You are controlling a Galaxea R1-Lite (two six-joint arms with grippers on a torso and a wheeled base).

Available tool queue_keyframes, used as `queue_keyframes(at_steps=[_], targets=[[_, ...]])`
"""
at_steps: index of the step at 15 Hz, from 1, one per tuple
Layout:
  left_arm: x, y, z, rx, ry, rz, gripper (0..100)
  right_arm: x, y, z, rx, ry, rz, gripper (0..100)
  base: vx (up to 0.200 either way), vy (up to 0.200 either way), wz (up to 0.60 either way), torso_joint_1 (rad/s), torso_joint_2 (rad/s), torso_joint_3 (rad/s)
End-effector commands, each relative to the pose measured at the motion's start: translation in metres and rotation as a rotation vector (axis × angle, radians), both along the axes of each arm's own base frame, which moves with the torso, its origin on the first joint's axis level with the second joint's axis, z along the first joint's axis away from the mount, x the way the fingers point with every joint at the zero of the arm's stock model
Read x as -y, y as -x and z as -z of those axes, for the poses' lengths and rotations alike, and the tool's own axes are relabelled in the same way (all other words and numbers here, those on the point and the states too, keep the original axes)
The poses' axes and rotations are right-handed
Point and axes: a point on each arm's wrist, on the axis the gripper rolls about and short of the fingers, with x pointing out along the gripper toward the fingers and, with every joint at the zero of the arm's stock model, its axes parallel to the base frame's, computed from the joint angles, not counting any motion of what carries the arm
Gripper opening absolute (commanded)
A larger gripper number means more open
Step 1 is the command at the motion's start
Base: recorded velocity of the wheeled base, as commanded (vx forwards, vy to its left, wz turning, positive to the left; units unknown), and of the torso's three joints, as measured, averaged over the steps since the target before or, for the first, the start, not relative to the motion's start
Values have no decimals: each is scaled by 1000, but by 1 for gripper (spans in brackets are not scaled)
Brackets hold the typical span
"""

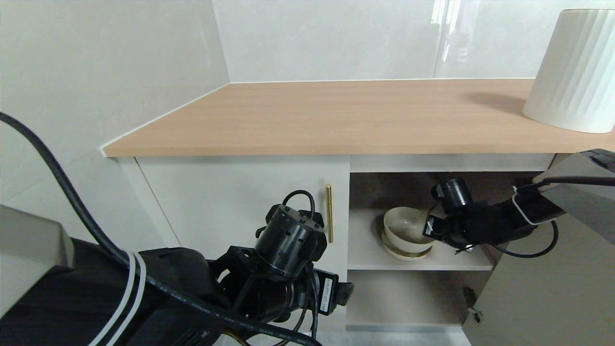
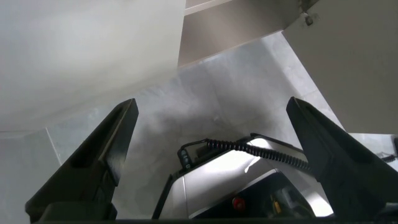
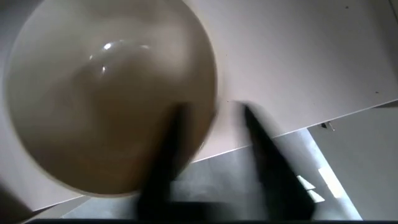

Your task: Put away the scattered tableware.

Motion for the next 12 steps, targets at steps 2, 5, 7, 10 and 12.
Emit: queue_keyframes(at_steps=[2, 5, 7, 10, 12], targets=[[0, 0, 0, 1, 1, -2, 100, -2, 1, -1, 1, 0, -6, 100, 0, 0, 0, 0, 0, 0], [-1, -1, 0, 1, 1, -4, 100, -4, 3, -3, 5, -2, -9, 100, 0, 0, 0, 0, 0, 0], [-1, -1, -1, 1, 5, -6, 100, -6, 7, -9, 12, -8, -22, 100, 0, 0, 0, 0, 0, 0], [-2, 0, -3, 5, 7, -9, 100, -19, 38, -24, -6, -13, -92, 100, 0, 0, 0, 0, 0, 0], [-8, 2, -9, 18, 18, -16, 100, -30, 78, -49, -6, 4, -183, 100, 0, 0, 0, 0, 0, 0]])
